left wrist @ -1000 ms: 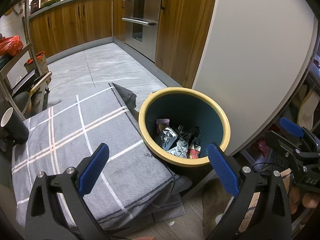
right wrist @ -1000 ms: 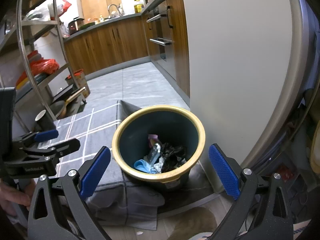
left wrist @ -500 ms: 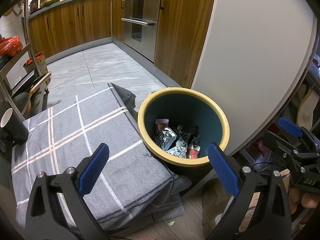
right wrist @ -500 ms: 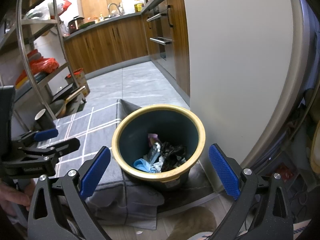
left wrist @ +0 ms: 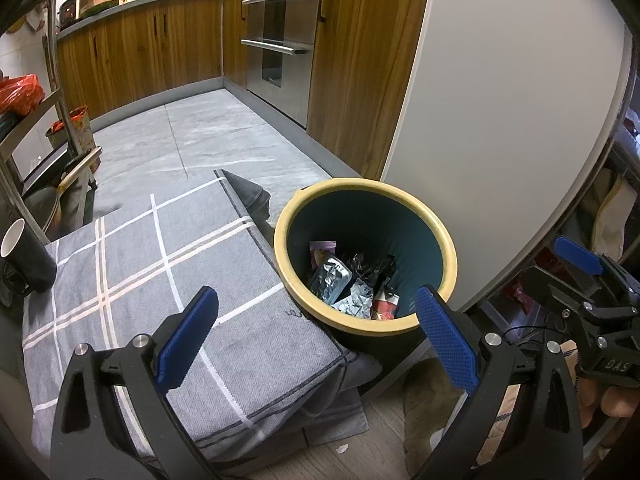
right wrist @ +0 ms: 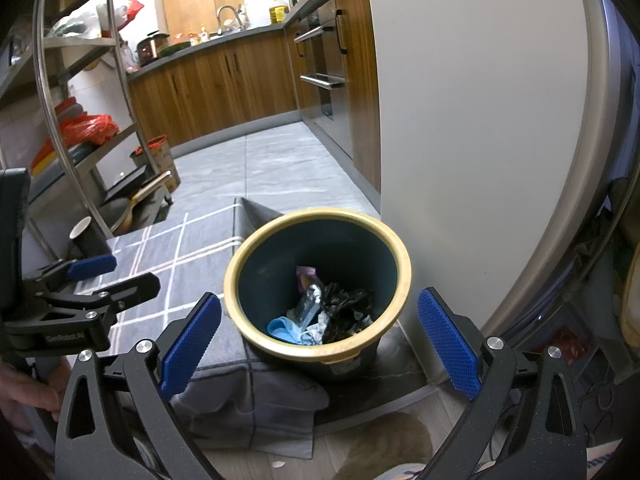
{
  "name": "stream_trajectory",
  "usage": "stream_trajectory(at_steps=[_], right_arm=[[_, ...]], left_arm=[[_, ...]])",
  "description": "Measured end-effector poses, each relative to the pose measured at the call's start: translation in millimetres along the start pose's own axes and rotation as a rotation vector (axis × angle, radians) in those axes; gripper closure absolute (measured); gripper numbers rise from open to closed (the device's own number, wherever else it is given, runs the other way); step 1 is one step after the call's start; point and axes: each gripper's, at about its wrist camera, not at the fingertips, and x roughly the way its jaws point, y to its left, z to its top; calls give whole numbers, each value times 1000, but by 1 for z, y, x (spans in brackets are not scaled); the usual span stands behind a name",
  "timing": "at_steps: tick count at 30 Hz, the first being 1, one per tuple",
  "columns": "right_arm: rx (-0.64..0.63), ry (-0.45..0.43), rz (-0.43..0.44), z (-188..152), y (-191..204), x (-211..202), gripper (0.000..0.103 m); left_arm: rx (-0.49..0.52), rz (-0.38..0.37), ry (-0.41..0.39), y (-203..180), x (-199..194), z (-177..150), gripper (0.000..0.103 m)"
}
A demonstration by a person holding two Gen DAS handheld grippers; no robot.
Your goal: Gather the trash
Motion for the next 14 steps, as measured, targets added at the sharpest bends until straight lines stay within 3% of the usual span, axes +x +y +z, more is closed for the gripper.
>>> stream_trajectory(at_steps=[14], right_arm=[[-1, 0, 0, 1, 0, -1, 5]], left_arm=[[9, -14, -6, -2, -1, 3, 6]])
